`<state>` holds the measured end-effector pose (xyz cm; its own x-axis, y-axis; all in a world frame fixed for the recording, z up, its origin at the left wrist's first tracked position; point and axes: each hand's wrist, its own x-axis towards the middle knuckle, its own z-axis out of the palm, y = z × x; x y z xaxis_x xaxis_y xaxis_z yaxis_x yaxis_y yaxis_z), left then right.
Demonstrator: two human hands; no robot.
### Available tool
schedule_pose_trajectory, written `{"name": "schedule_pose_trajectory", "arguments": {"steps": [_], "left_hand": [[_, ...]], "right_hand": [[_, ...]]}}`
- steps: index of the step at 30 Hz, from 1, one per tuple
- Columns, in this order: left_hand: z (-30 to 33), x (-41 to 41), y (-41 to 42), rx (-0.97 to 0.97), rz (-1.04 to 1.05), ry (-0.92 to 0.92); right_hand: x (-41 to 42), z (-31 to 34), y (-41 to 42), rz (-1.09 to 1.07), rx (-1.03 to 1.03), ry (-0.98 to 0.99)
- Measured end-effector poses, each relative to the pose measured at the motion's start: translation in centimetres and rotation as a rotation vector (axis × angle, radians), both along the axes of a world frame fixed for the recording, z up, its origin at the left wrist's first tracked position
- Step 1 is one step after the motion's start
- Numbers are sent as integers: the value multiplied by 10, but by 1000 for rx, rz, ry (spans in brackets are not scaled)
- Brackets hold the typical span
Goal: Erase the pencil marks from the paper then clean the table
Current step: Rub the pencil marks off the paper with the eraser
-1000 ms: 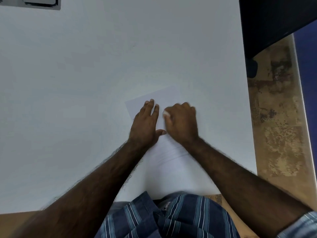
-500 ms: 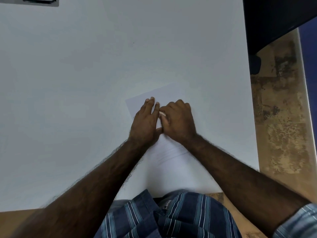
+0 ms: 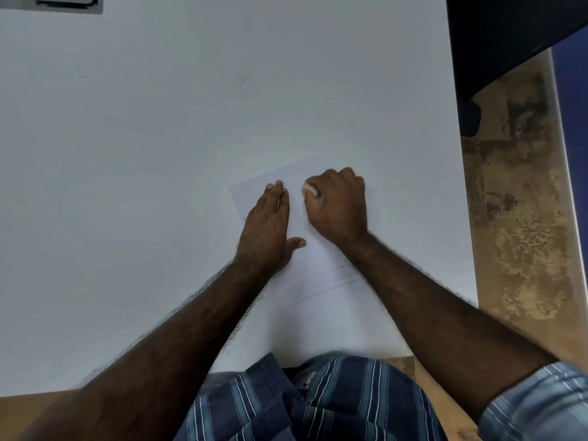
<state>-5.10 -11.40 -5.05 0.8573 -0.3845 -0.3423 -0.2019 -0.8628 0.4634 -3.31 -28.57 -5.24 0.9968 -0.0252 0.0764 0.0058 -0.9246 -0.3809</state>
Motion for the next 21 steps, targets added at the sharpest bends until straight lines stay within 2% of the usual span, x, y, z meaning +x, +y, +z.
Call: {"name": "schedule_pose_trajectory", "arguments": {"steps": [4, 9, 12, 15, 21], "left_hand": [[1, 1, -1, 18, -3, 17], [0, 1, 1, -13, -1, 15], [3, 1, -2, 23, -9, 15], [6, 1, -2, 26, -9, 27], [11, 3, -2, 34, -32, 20]], "right_hand": [[17, 1, -1, -162, 44, -12], [3, -1, 13, 82, 15, 31], [22, -1, -1, -40, -1, -6], [39, 0, -9, -176, 80, 40], [-3, 16, -2, -185, 164, 87]]}}
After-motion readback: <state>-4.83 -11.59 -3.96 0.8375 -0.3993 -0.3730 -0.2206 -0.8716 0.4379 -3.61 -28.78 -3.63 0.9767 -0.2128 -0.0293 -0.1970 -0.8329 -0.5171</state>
